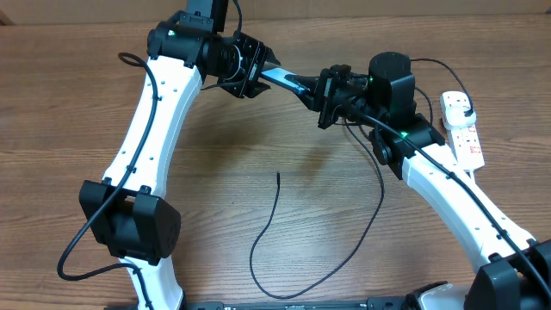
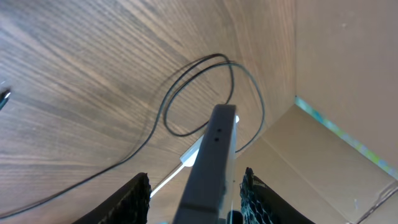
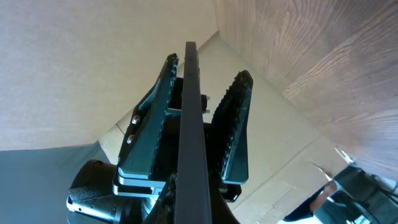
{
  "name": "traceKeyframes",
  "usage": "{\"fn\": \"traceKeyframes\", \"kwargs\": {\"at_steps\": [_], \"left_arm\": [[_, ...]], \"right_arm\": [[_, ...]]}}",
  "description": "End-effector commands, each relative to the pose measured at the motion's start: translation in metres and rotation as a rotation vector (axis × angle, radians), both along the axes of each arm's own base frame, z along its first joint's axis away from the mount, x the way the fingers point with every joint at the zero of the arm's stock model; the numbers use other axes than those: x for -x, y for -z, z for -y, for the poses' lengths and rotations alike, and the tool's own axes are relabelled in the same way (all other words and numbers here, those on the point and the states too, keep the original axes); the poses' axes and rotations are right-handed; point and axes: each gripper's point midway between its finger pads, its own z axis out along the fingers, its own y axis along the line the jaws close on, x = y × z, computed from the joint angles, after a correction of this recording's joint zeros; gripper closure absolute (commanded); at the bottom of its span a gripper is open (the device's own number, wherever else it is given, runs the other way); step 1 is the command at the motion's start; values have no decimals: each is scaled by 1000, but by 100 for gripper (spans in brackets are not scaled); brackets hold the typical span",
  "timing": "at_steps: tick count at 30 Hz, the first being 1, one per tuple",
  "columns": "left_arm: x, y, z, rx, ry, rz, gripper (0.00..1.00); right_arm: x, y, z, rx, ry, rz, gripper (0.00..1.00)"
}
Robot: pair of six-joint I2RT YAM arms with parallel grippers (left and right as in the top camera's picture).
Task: Plug charger to phone and switch on socket
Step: 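Hold the phone with both grippers, adjusting the left grip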
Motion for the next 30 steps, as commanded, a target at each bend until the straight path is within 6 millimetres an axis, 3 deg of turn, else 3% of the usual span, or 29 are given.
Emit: {"fn": "traceKeyframes", "kwargs": {"at_steps": [1, 21, 30], "left_arm": [[-2, -18, 2, 6, -4, 58, 50], [-12, -26, 6, 24, 0, 117, 55], [-12, -26, 5, 23, 0, 117, 71]], "right_arm": [[6, -23, -6, -70, -31, -1, 96], [4, -24, -6, -92, -13, -37, 96], [4, -24, -6, -92, -13, -36, 96]]}}
